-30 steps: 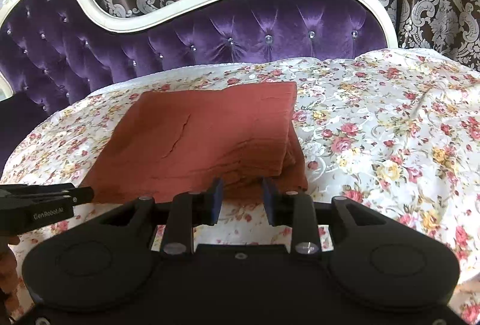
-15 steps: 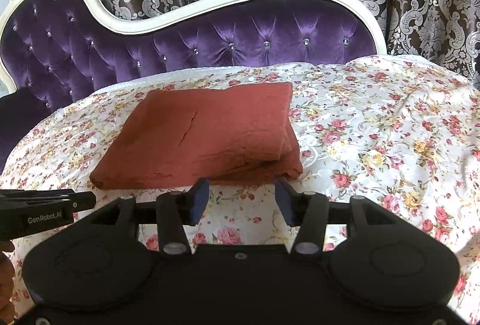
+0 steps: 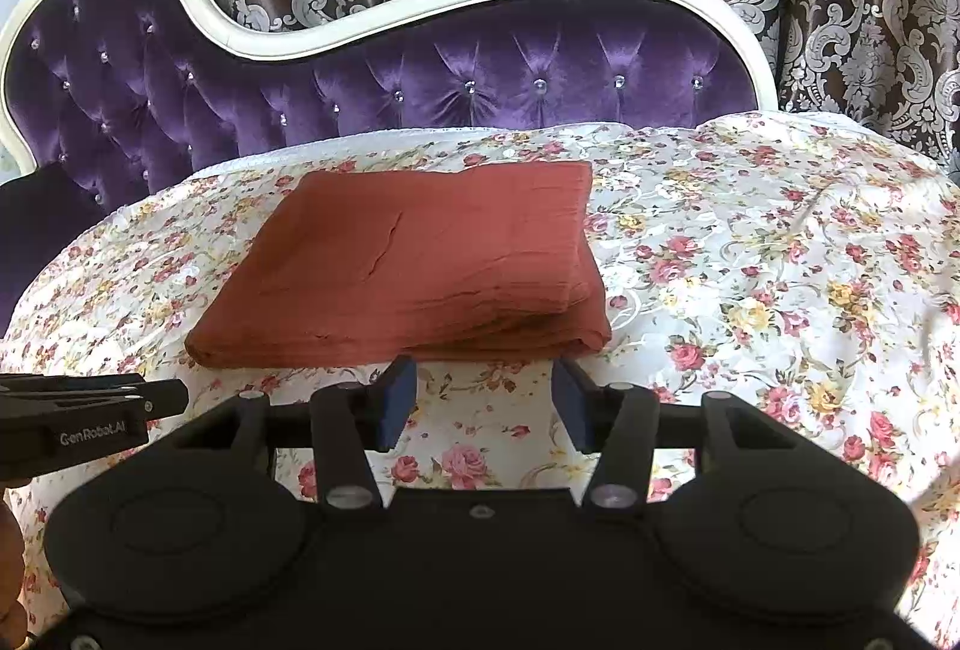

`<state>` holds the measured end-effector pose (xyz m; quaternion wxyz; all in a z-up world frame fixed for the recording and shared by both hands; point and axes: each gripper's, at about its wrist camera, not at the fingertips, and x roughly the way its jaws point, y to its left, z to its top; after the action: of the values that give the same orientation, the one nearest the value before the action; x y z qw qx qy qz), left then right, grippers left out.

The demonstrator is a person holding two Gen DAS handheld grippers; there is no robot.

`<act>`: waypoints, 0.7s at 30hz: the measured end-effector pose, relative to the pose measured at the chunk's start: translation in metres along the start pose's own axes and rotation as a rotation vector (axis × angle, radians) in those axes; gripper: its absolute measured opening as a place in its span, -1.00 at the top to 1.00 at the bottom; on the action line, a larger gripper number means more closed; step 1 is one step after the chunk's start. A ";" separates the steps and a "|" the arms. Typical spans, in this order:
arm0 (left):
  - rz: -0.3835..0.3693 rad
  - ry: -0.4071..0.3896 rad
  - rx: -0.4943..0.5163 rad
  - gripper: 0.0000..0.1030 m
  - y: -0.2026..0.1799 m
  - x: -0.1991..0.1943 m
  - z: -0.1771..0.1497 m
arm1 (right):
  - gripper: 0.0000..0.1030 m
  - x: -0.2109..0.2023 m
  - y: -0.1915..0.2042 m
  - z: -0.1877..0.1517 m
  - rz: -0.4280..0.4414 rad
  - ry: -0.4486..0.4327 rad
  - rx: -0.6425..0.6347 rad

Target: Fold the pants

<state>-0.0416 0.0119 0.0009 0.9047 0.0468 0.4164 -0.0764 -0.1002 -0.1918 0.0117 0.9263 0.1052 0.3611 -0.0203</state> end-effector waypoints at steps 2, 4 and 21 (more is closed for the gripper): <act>0.000 0.002 0.002 0.43 0.000 0.000 0.000 | -0.13 0.000 0.001 0.000 0.000 0.002 -0.003; 0.000 0.004 0.005 0.43 0.000 0.001 -0.001 | -0.13 0.001 0.001 0.000 0.000 0.005 -0.004; 0.000 0.027 0.013 0.43 -0.003 0.006 0.000 | -0.13 0.009 0.000 -0.001 -0.002 0.033 0.004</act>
<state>-0.0376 0.0087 -0.0038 0.8986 0.0539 0.4282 -0.0787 -0.0942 -0.1910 0.0056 0.9201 0.1069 0.3762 -0.0203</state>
